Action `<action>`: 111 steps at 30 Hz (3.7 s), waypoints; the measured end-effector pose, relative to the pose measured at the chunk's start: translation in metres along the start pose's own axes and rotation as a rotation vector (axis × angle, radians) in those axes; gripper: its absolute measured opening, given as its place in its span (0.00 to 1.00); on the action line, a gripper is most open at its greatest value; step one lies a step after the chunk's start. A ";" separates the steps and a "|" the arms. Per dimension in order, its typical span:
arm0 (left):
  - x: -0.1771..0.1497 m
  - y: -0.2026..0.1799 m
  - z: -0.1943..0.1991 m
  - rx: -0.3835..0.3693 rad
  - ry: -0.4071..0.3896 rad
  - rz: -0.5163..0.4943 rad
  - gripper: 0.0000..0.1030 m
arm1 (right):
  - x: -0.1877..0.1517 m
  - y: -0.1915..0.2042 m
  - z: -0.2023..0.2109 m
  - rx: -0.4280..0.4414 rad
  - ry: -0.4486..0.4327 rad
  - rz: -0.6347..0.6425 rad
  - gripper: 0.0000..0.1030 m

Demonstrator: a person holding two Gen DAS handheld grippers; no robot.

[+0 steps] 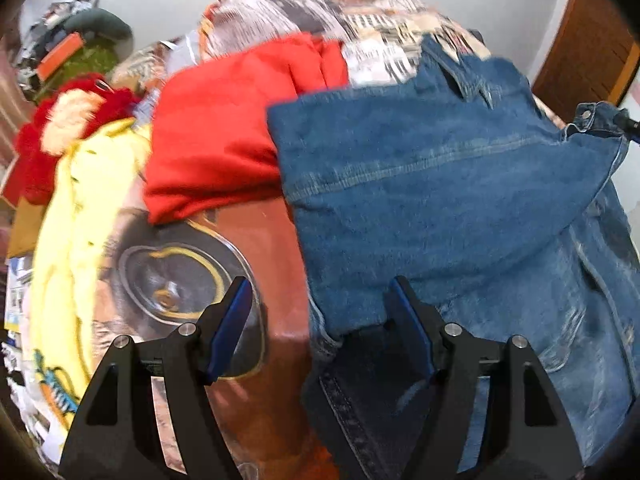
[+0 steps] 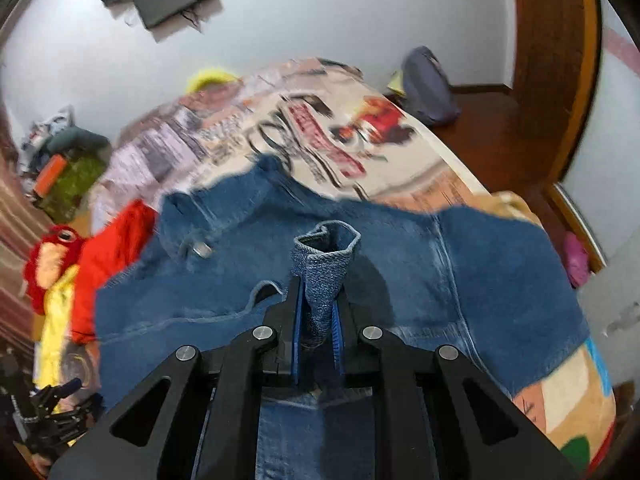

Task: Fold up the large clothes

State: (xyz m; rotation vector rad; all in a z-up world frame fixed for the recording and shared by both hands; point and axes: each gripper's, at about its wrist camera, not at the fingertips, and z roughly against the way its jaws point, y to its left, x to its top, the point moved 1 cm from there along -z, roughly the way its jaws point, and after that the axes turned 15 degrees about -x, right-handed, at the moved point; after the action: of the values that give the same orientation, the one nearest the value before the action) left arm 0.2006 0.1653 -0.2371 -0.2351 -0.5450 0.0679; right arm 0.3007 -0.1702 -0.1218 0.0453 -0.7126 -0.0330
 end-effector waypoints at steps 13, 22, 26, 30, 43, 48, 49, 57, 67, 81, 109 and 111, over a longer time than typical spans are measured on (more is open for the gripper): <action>0.016 -0.028 -0.008 0.054 0.030 0.162 0.70 | 0.002 -0.056 -0.011 0.060 -0.046 0.083 0.10; 0.009 -0.044 -0.034 0.155 0.110 0.063 0.70 | -0.039 -0.089 -0.066 0.006 0.144 0.172 0.12; 0.008 -0.044 -0.039 0.161 0.109 0.056 0.70 | -0.047 -0.109 -0.063 -0.085 0.144 0.192 0.12; 0.009 -0.051 -0.031 0.171 0.093 0.025 0.70 | -0.052 -0.139 -0.062 -0.046 0.247 0.102 0.12; 0.066 -0.126 0.018 0.073 -0.163 -0.198 0.70 | -0.070 -0.238 -0.024 -0.106 0.283 -0.309 0.53; 0.076 -0.147 0.002 0.018 -0.161 -0.237 0.70 | -0.084 -0.266 -0.045 -0.082 0.357 -0.452 0.53; 0.077 -0.148 -0.001 0.013 -0.156 -0.239 0.70 | -0.084 -0.267 -0.050 -0.068 0.364 -0.477 0.53; 0.070 -0.146 -0.021 -0.003 -0.113 -0.238 0.70 | -0.088 -0.280 -0.087 -0.057 0.366 -0.593 0.56; 0.056 -0.139 -0.014 0.028 -0.093 -0.244 0.70 | -0.082 -0.295 -0.097 -0.198 0.310 -0.814 0.28; 0.043 -0.126 0.015 0.010 -0.149 -0.236 0.73 | -0.012 -0.190 0.029 -0.045 -0.059 -0.452 0.07; 0.036 -0.135 0.020 -0.033 -0.152 -0.217 0.73 | -0.053 -0.158 -0.025 0.052 0.350 -0.435 0.55; 0.037 -0.136 0.018 -0.035 -0.148 -0.220 0.73 | -0.057 -0.166 -0.036 0.022 0.366 -0.460 0.56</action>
State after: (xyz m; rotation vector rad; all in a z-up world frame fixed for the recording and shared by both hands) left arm 0.2226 0.0419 -0.1710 -0.2039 -0.7164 -0.1393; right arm 0.2784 -0.3324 -0.1949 0.2299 -0.3250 -0.4469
